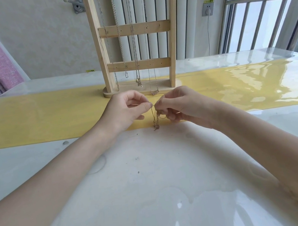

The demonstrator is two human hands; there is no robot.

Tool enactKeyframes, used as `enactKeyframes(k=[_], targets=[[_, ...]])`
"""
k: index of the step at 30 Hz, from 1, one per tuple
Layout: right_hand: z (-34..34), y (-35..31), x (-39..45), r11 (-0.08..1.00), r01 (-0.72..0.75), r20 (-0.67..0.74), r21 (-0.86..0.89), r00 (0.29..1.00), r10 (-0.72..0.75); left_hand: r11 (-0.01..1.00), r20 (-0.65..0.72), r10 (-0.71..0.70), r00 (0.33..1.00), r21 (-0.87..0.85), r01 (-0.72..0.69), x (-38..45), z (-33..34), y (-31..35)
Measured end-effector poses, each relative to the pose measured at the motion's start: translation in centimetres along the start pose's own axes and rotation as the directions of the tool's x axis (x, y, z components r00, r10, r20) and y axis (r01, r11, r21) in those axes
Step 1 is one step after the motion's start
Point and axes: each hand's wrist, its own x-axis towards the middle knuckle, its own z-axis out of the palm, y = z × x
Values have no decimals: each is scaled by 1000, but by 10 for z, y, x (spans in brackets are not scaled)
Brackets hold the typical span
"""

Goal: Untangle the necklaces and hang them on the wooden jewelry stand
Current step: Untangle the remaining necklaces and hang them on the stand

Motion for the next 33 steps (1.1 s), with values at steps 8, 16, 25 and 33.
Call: enactKeyframes(k=[8, 16, 25, 33], targets=[[-3, 2, 1, 996, -37, 27, 79, 999, 35, 962, 16, -158, 987, -221, 158, -2, 3, 4], [-3, 2, 2, 992, -4, 6, 127, 1000, 4, 982, 71, -159, 985, -91, 165, -1, 0, 1], [2, 0, 1, 989, 71, -1, 131, 997, -72, 953, 71, -224, 972, -191, 234, 1, 1, 0], [2, -1, 0, 996, 70, 50, 59, 996, -73, 969, 131, -189, 973, -135, 206, 0, 2, -3]])
